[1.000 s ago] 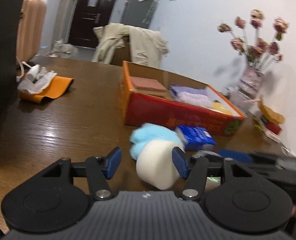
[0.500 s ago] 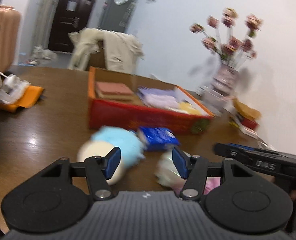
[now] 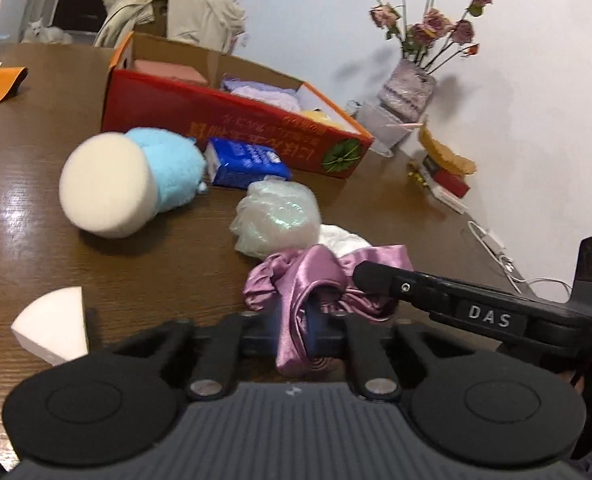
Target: Organize soft objects
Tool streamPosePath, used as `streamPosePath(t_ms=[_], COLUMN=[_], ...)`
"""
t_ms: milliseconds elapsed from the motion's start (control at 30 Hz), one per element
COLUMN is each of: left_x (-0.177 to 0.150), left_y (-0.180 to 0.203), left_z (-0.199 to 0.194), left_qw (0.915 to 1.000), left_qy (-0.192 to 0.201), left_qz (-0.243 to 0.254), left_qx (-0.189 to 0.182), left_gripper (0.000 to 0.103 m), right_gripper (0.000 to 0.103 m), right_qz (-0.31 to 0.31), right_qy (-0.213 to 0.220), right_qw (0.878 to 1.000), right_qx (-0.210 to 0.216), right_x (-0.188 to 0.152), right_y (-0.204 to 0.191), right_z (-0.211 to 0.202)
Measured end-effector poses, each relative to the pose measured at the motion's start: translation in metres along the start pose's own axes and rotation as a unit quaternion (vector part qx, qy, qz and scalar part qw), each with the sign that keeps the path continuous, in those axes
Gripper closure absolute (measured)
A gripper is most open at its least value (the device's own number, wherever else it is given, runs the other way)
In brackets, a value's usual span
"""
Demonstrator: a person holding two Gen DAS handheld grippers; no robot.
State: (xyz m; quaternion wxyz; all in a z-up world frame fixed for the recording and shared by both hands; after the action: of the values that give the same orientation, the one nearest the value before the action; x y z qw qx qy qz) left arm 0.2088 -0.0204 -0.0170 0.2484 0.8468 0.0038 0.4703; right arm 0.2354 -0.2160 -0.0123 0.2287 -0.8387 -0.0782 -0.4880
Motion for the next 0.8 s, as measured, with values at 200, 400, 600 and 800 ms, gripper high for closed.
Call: streamPosePath(t_ms=[200, 400, 600, 800], left_x=[0.042, 0.144, 0.215, 0.217], left_y=[0.021, 0.003, -0.067, -0.105], left_z=[-0.023, 0.01, 0.124, 0.14], left_qw=[0.9972, 0.9939, 0.9942, 0.9879], left_qy=[0.06, 0.105, 0.043, 0.056], left_qz=[0.027, 0.028, 0.016, 0.012], left_qx=[-0.035, -0.013, 0.097, 0.144], left_gripper=[0.098, 0.097, 0.095, 0.068], right_gripper=[0.088, 0.088, 0.087, 0.079], right_qz=[0.003, -0.027, -0.019, -0.007], right_qy=[0.046, 0.094, -0.015, -0.096], right_qw=[0.998, 0.992, 0.998, 0.995], right_qx=[0.044, 0.08, 0.062, 0.017], right_x=[0.037, 0.131, 0.188, 0.168], right_y=[-0.006, -0.014, -0.005, -0.011], right_z=[-0.02, 0.042, 0.208, 0.301])
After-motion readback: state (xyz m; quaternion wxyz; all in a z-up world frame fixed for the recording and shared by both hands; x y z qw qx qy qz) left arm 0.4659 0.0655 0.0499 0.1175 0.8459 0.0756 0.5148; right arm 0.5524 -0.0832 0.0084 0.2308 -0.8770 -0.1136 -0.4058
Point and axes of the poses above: each gripper's, at about its wrist camera, not at the fingertips, and z roughly the way its jaws point, y to its right, x to its top, the point moved 3 cm from there along z, roughly the way its jaws point, and after that the axes turned 10 degrees about y, right-handed, at the moved point
